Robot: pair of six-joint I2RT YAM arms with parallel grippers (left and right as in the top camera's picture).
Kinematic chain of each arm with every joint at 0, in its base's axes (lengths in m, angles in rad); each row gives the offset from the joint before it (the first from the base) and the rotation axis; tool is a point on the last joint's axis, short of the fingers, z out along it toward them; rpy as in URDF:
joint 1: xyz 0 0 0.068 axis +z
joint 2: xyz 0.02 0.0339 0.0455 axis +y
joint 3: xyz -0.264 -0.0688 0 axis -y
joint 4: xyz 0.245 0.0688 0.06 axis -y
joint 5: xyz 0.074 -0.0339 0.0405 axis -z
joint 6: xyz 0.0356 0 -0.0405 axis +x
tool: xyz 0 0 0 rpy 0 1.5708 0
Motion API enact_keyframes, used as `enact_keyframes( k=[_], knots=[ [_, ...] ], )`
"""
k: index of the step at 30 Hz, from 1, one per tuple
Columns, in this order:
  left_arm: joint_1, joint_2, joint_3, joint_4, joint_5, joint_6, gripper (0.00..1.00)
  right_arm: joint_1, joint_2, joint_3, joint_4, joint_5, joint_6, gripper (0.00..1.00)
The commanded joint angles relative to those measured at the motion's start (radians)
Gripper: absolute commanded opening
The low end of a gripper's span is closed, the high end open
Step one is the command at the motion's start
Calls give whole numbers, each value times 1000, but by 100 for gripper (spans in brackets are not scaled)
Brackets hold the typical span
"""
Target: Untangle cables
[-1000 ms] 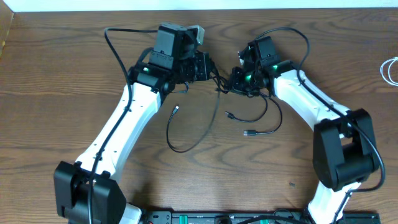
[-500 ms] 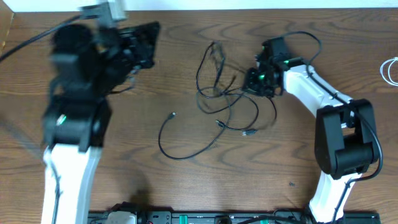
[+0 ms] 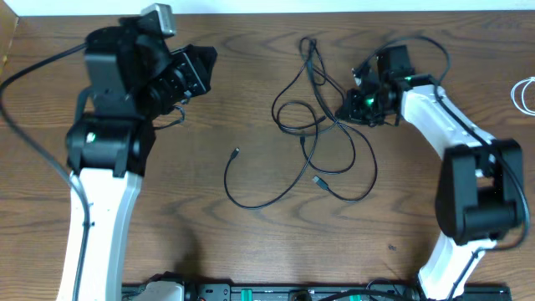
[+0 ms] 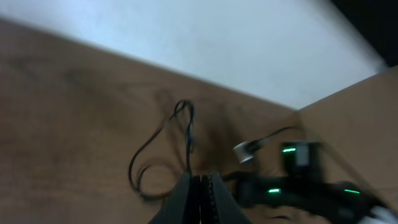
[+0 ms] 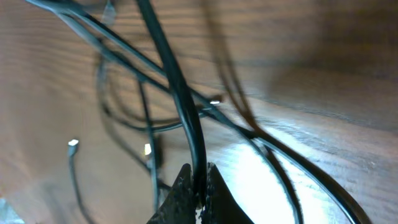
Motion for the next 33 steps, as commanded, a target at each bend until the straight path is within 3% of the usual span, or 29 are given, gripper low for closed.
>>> enact_keyframes(
  k=[1, 14, 16, 18, 21, 25, 30, 33],
  knots=[
    [-20, 63, -2, -17, 2, 2, 8, -9, -155, 2, -12, -93, -90, 1],
    [-140, 300, -2, 25, 2, 45, 8, 1, -488, 2, -105, -138, -158, 1],
    [-150, 323, -2, 47, 2, 44, 13, 0, -510, 2, -121, -114, -158, 1],
    [-165, 347, -2, 74, 2, 44, 22, 0, -517, 2, -140, -71, -158, 6],
    [-202, 398, -2, 151, 1, 44, 38, 0, -510, 2, -166, -24, -158, 24],
    [-263, 497, -2, 309, -24, 40, 52, -2, -505, 2, -188, 10, -158, 38],
    [-311, 623, -2, 435, -187, 14, 56, -2, -505, 1, -209, 62, -158, 48],
    [-317, 697, -2, 529, -210, 0, 56, -2, -505, 1, -212, 68, -158, 51]
  ],
)
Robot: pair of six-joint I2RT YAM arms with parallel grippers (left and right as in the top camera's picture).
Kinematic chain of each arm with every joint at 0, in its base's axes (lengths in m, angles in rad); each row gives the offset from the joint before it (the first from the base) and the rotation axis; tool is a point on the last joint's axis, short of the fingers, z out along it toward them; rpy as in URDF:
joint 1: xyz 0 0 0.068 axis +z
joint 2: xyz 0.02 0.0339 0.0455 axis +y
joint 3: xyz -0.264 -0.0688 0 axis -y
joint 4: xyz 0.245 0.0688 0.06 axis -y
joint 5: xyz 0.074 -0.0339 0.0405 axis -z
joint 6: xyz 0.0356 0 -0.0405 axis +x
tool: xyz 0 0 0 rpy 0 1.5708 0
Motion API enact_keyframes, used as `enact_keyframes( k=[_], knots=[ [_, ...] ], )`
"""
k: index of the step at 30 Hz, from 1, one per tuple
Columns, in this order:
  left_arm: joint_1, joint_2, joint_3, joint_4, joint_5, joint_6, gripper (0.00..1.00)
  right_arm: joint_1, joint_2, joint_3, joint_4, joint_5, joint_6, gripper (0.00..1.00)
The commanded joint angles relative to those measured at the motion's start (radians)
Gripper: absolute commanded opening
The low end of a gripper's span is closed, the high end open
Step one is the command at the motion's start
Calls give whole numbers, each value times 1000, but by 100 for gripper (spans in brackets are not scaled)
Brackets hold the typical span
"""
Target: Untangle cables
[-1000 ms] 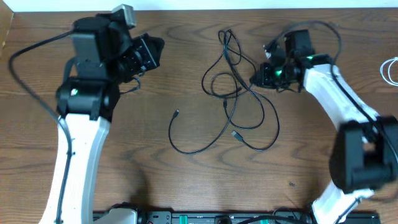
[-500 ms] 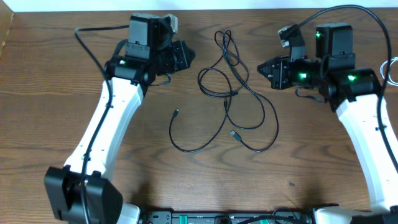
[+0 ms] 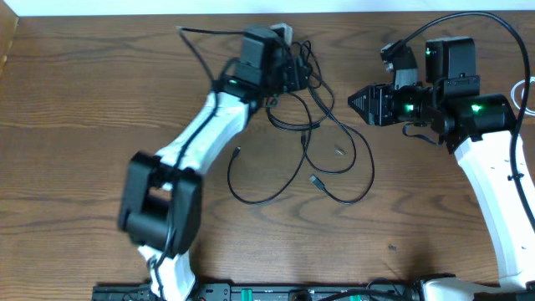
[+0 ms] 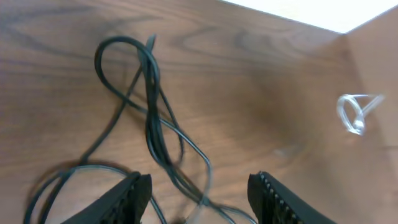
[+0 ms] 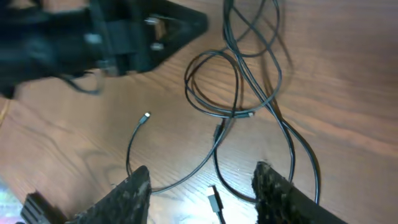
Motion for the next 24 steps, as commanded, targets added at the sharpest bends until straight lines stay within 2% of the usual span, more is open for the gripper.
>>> enact_keyframes(
  k=[1, 8, 13, 19, 24],
  knots=[
    [-1, 85, 0, 87, -87, -40, 56, -2, 2, 2, -5, 33, -6, 52],
    [-1, 174, 0, 195, -88, -111, 56, -2, 2, 2, -20, 33, -7, 53],
    [-12, 186, 0, 213, -92, -112, 55, -2, 2, 2, -20, 33, -6, 55],
    [-40, 213, 0, 274, -185, -113, 55, -2, 2, 2, -25, 33, -6, 56],
    [-45, 247, 0, 323, -209, -112, 49, -2, 2, 2, -31, 33, -6, 56]
  ],
)
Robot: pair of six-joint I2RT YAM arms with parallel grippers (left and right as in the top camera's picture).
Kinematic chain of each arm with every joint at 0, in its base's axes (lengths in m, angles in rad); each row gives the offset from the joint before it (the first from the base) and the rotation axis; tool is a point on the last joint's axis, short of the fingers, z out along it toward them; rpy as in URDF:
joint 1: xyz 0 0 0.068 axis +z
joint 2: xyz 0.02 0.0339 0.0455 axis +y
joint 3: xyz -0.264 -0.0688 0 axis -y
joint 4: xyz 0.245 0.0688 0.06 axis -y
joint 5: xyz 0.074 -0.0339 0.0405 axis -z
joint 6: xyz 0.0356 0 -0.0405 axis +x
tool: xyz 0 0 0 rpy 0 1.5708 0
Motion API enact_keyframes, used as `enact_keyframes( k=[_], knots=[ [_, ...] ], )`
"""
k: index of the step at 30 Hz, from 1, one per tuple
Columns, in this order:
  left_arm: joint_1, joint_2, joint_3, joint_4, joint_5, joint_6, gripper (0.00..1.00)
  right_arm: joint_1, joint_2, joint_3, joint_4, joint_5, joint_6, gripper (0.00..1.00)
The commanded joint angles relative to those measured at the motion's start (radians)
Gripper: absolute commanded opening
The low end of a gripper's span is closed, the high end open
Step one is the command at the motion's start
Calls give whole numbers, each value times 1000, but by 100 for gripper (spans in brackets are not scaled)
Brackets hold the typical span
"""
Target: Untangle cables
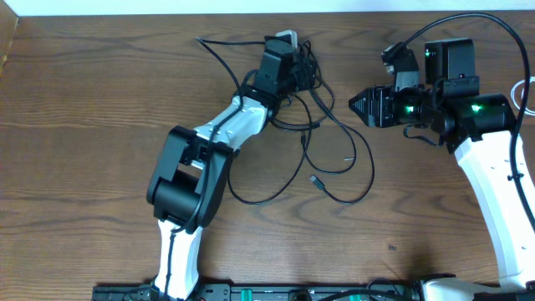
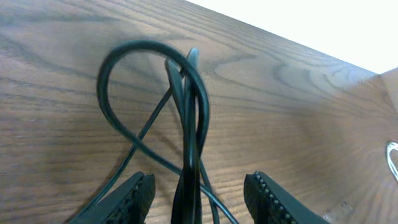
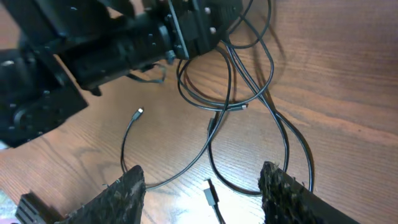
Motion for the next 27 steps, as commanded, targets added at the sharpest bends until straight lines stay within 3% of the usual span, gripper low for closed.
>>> enact_keyframes(
  k=[1, 5, 11, 15, 20, 27],
  knots=[
    [-2, 45, 1, 23, -60, -8, 49, -2, 2, 1, -4, 8, -6, 56],
    [-2, 63, 1, 23, -93, -8, 45, -2, 2, 1, -5, 8, -7, 56],
    [-1, 58, 1, 3, -58, -6, 8, -2, 2, 1, -3, 11, -6, 57],
    [-1, -5, 1, -80, 42, 97, 7, -2, 2, 1, 13, 19, -6, 58],
    [-1, -154, 1, -310, 161, 263, 7, -2, 2, 1, 69, 18, 19, 59],
    [11, -383, 1, -579, 525, 519, 8, -1, 10, 1, 150, -16, 64, 59]
  ],
)
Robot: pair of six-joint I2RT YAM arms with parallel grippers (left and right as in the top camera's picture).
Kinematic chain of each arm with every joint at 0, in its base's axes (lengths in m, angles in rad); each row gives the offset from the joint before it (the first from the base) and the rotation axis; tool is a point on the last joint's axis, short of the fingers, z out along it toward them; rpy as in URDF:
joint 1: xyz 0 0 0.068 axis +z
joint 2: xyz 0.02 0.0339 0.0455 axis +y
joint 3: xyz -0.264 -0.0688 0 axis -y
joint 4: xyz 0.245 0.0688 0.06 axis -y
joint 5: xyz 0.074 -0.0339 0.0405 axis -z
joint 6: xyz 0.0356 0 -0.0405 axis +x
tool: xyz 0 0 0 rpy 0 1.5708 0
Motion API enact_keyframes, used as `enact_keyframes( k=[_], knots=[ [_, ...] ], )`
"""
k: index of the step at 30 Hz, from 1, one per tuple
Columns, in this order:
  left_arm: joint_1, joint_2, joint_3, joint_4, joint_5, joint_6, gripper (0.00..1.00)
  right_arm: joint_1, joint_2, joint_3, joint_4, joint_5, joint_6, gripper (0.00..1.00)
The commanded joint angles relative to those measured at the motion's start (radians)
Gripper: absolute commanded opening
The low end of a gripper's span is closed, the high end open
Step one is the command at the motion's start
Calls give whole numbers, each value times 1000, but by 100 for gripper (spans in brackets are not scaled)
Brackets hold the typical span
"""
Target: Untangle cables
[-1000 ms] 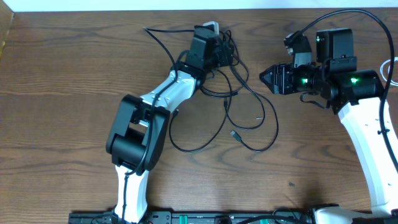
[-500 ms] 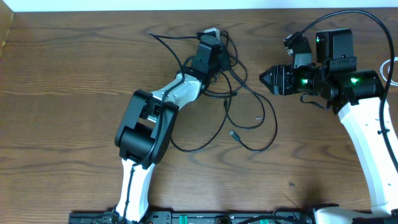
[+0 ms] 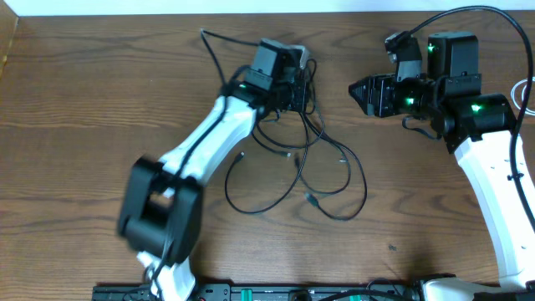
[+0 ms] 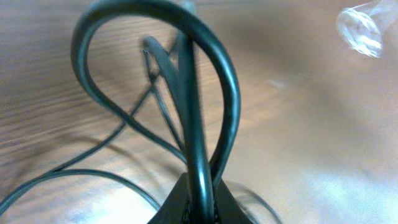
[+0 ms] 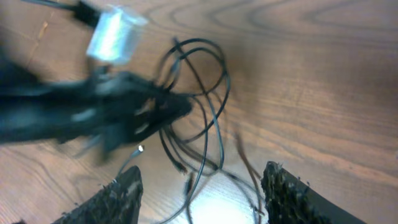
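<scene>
A tangle of thin black cables (image 3: pixel 311 199) lies in the middle of the wooden table, with loose plugs at its lower ends. My left gripper (image 3: pixel 299 94) is at the tangle's top and is shut on a thick black cable loop (image 4: pixel 195 124). In the left wrist view that loop arches up from the closed left gripper (image 4: pixel 199 198). My right gripper (image 3: pixel 354 90) hovers to the right of the tangle, open and holding nothing. The right wrist view shows the cables (image 5: pixel 205 124) beyond the open right gripper (image 5: pixel 202 199), with the blurred left arm (image 5: pixel 93 118) over them.
A white cable (image 3: pixel 527 94) lies at the table's right edge and shows as a pale loop (image 4: pixel 357 28) in the left wrist view. The table's far edge meets a white wall. A black strip (image 3: pixel 251 293) runs along the near edge.
My left gripper was open astride the loop at the top of the tangle and is now shut on it. The cables have shifted slightly left. The right gripper stays open.
At first my right gripper was shut on a cable at the tangle's right, and the left was shut far to the left. Then the right was open and drawn back, with the left open at the top loop. Now the left holds that loop.
</scene>
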Motion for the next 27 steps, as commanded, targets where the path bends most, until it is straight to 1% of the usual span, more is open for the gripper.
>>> enact_keyframes(
  k=[1, 3, 7, 12, 14, 17, 21, 27],
  knots=[
    [19, -119, 11, -74, 303, 196, 7, 0, 8, 1, 19, -34, 24, 61],
    [32, -159, 11, -110, 391, 205, 7, 0, 9, 1, 34, -66, -13, 63],
    [69, -201, 11, -155, 498, 215, 7, 0, 9, 1, 60, -111, -27, 64],
    [127, -205, 11, -146, 726, 214, 7, 0, 10, 1, 86, -182, -51, 66],
    [142, -205, 11, -142, 795, 200, 8, 3, 12, 1, 92, -222, -71, 67],
    [159, -205, 11, -112, 877, 158, 7, 16, 16, 1, 93, -230, -72, 66],
    [156, -205, 11, -67, 931, 89, 8, 39, 48, 1, 135, -230, -71, 67],
    [153, -205, 11, -68, 931, 76, 8, 68, 110, 1, 216, -230, -69, 66]
  ],
)
